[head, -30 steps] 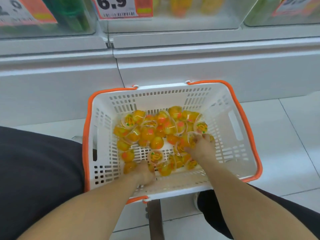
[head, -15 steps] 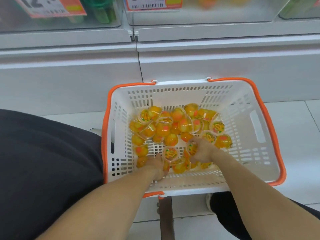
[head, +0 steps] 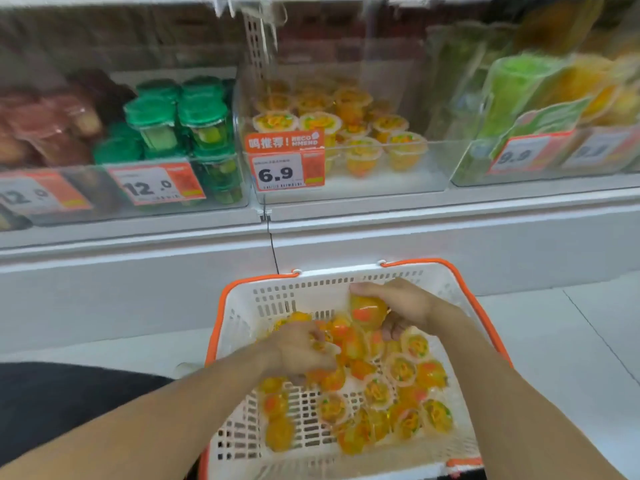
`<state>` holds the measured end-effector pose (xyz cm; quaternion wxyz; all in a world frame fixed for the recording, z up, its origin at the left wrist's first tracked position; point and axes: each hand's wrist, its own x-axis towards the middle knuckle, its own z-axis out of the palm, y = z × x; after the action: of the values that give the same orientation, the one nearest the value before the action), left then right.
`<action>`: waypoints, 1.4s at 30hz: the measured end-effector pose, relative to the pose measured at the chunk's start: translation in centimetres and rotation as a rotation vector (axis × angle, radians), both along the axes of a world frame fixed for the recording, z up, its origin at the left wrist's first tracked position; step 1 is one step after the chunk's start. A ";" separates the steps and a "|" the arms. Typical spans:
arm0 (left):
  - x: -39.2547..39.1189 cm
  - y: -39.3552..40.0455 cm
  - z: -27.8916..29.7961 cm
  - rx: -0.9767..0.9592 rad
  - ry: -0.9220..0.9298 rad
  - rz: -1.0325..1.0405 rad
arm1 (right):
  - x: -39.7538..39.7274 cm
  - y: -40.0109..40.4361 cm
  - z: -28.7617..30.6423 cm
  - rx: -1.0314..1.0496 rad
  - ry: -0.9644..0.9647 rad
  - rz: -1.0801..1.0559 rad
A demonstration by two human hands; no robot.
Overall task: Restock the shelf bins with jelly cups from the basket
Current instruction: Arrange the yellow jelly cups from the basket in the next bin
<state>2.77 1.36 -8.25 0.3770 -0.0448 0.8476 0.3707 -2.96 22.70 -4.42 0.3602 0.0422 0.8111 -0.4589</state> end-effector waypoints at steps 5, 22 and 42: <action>-3.9 -1.1 13.0 0.105 0.212 -0.041 | -1.8 1.1 9.4 -0.362 0.399 -0.163; -6.2 2.5 17.3 0.184 0.725 0.199 | -15.5 -2.7 15.0 0.489 0.915 -0.266; -8.0 4.9 14.5 0.191 0.622 0.176 | -19.1 -2.9 16.2 0.389 0.512 -0.088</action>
<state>-5.26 6.24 6.25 0.0691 0.0329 0.8765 0.4753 -22.08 19.79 11.76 0.1093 0.0286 0.9453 -0.3061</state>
